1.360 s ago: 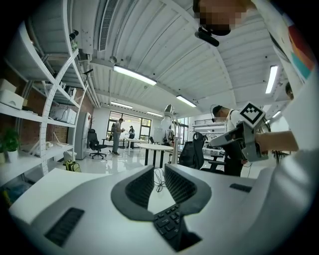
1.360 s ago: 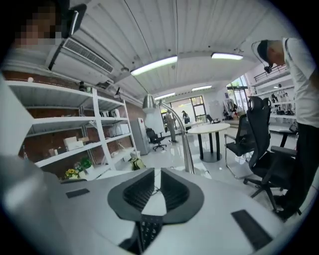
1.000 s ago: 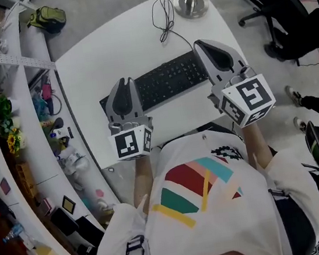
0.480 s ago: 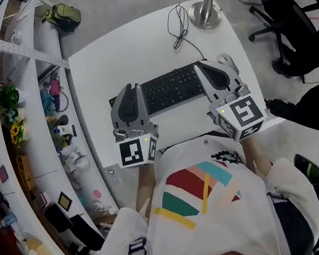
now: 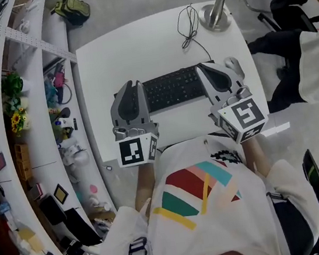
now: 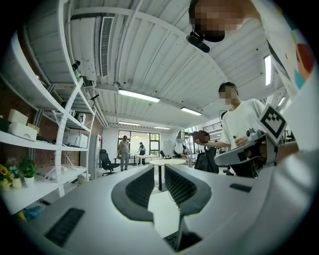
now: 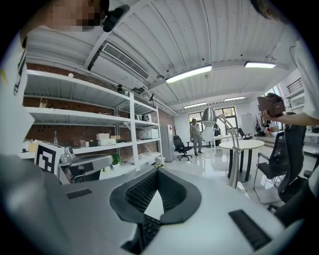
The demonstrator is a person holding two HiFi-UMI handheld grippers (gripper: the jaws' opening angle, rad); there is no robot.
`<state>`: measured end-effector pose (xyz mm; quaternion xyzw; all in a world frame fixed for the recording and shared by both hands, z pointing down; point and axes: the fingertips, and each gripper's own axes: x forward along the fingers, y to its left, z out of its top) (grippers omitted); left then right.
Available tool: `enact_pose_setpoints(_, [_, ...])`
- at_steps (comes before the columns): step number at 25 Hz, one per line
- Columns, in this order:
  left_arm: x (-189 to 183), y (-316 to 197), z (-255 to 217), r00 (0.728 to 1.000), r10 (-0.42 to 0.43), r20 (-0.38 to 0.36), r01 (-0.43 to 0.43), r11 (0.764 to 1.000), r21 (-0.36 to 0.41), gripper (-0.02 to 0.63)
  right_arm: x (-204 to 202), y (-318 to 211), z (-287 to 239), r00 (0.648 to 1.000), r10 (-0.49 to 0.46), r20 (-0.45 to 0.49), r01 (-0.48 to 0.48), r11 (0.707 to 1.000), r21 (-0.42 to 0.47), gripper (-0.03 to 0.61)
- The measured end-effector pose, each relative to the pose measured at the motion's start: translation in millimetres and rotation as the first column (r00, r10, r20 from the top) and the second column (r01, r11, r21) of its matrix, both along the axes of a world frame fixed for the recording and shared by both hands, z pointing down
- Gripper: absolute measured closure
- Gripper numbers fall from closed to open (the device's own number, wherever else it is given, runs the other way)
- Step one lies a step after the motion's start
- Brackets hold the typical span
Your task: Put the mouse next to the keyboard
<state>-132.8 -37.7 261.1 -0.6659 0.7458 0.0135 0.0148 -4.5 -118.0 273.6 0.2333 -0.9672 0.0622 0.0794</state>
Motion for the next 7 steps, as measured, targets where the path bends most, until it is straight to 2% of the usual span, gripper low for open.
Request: enact_pose_setpoints(7, [-1.3, 6.9, 3.2, 1.000, -0.006, -0.011, 0.006, 1.000, -0.008, 0.506, -8.5, 6.3, -1.1, 1.000, -0.026, 0.003, 0.026, 1.000, 0.001, 0.568])
